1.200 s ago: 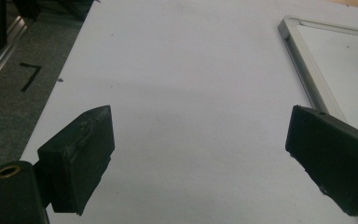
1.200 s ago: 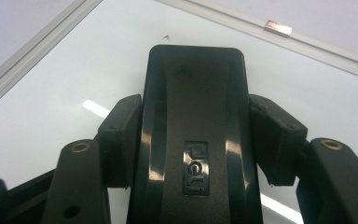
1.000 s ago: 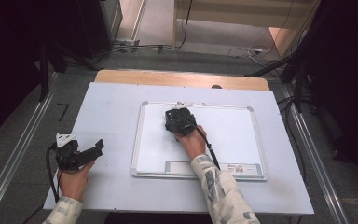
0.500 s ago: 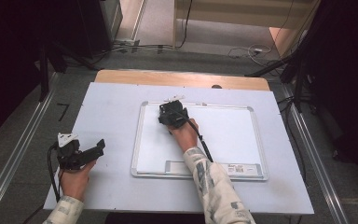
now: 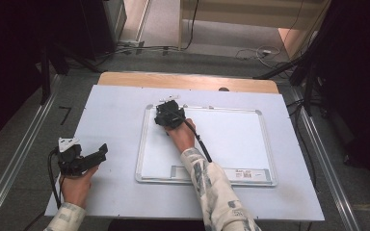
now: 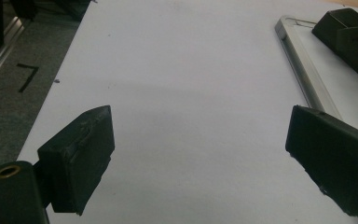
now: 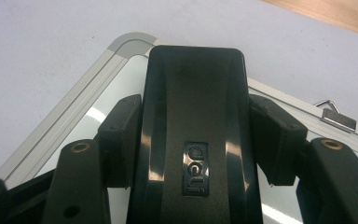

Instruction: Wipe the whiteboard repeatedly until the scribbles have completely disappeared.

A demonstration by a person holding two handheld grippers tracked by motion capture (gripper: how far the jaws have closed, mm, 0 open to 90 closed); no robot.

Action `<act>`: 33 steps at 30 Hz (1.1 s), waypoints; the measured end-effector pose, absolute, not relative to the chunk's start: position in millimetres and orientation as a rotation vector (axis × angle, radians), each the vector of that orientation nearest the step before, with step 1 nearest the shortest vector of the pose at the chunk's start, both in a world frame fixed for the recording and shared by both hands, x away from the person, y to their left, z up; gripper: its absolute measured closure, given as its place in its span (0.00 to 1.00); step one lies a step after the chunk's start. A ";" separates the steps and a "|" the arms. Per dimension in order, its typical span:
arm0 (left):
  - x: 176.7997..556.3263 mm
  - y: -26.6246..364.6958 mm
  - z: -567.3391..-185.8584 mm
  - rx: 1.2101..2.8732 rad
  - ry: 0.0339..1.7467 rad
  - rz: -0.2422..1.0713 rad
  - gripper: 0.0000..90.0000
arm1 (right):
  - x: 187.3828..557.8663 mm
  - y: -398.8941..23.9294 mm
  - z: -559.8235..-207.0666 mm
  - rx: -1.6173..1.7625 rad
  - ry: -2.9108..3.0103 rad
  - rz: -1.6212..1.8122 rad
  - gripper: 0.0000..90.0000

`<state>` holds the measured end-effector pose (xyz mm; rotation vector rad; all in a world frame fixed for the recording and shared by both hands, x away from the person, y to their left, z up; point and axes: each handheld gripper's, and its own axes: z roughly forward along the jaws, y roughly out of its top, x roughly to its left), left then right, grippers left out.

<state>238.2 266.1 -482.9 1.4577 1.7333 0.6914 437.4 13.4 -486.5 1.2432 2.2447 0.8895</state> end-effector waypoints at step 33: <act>240.7 261.4 -482.1 1.478 1.721 0.697 0.09 | 354.5 -22.6 -488.7 1.164 2.310 0.908 0.41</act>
